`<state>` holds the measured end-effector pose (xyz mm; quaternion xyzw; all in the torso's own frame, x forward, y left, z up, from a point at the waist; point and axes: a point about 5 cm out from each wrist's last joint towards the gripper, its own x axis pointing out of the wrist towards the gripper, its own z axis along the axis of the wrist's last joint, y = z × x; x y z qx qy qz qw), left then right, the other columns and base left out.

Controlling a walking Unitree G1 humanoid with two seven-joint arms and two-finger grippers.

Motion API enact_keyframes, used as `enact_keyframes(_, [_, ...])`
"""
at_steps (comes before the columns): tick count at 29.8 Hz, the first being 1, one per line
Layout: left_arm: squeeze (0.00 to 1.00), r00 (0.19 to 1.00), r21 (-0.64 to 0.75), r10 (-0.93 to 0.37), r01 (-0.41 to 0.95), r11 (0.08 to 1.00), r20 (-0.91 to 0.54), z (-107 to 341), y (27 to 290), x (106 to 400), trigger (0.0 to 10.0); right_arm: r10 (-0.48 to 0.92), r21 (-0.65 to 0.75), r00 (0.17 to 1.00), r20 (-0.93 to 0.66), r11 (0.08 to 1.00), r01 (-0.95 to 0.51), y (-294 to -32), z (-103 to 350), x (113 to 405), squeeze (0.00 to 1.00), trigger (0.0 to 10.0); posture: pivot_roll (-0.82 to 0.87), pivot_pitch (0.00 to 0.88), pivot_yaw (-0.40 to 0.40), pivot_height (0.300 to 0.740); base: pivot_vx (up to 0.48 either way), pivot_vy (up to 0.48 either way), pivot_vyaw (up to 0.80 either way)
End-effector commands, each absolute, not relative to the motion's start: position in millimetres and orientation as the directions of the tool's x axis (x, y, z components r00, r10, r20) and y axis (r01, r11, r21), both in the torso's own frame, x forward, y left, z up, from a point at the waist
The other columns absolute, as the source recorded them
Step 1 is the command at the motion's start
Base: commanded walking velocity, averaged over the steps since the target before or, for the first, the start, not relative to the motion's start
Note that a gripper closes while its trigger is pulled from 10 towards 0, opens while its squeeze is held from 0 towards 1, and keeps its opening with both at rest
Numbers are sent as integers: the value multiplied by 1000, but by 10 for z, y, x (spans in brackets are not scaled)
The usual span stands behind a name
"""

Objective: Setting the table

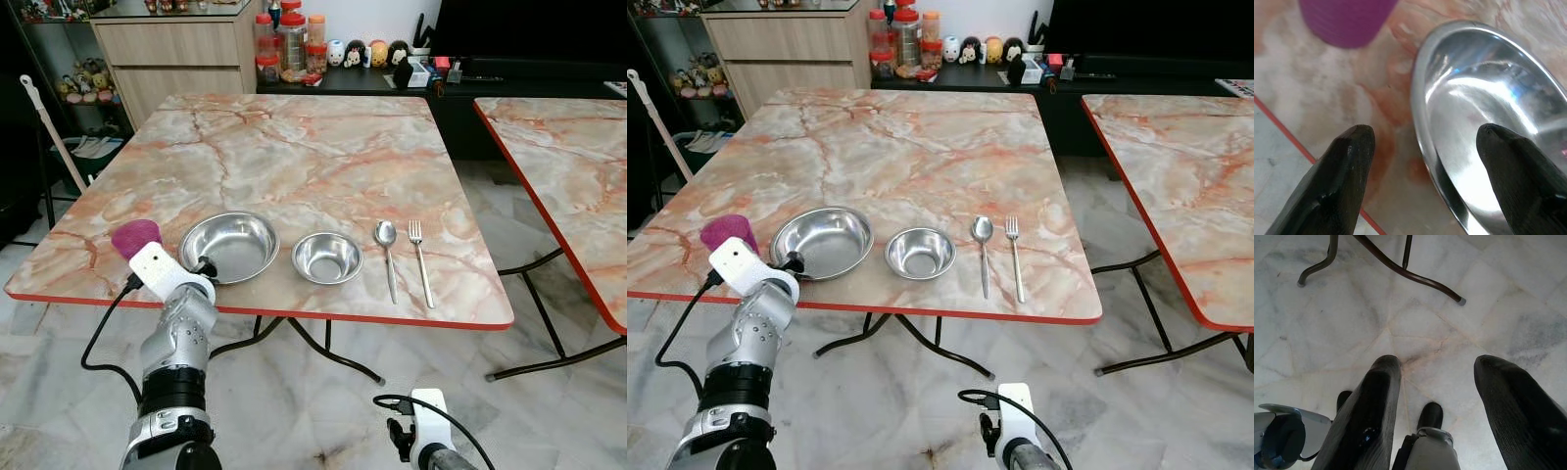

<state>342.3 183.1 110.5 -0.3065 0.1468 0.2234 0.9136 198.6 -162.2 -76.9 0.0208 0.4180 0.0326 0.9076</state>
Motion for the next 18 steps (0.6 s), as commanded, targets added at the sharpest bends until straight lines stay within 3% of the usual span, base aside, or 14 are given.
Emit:
enact_keyframes(1, [0, 862, -494, 299, -485, 722, -409, 1119, 1782, 3453, 10000, 73, 73, 653, -754, 997, -28, -1630, -768, 1983, 0, 10000, 64, 0, 16, 719, 0, 0, 0])
enact_keyframes(13, [0, 858, -484, 294, -486, 728, -420, 1083, 1770, 3473, 10000, 73, 77, 650, -756, 997, -23, -1623, -776, 1968, 0, 10000, 65, 0, 18, 719, 0, 0, 0])
enact_keyframes(14, [0, 858, -486, 293, -486, 727, -421, 1078, 1764, 3472, 6745, 72, 76, 650, -756, 997, -23, -1627, -776, 1969, 0, 10000, 65, 0, 18, 719, 0, 0, 0])
enact_keyframes(15, [0, 858, -486, 292, -486, 726, -422, 1071, 1764, 3472, 6745, 71, 76, 651, -755, 997, -21, -1627, -773, 1973, 0, 10000, 61, 0, 20, 719, 0, 0, 0])
enact_keyframes(16, [0, 858, -486, 291, -486, 727, -423, 1065, 1760, 3472, 3765, 70, 77, 653, -754, 997, -18, -1629, -770, 1979, 0, 10000, 61, 0, 20, 719, 0, 0, 0])
enact_keyframes(17, [0, 858, -486, 289, -485, 727, -424, 1061, 1758, 3473, 3765, 69, 78, 654, -753, 997, -16, -1629, -768, 1983, 0, 10000, 61, 0, 20, 719, 0, 0, 0])
enact_keyframes(18, [0, 860, -488, 287, -482, 727, -422, 1062, 1751, 3480, 0, 70, 78, 654, -753, 997, -16, -1629, -767, 1985, 0, 10000, 62, 0, 18, 719, 0, 0, 0])
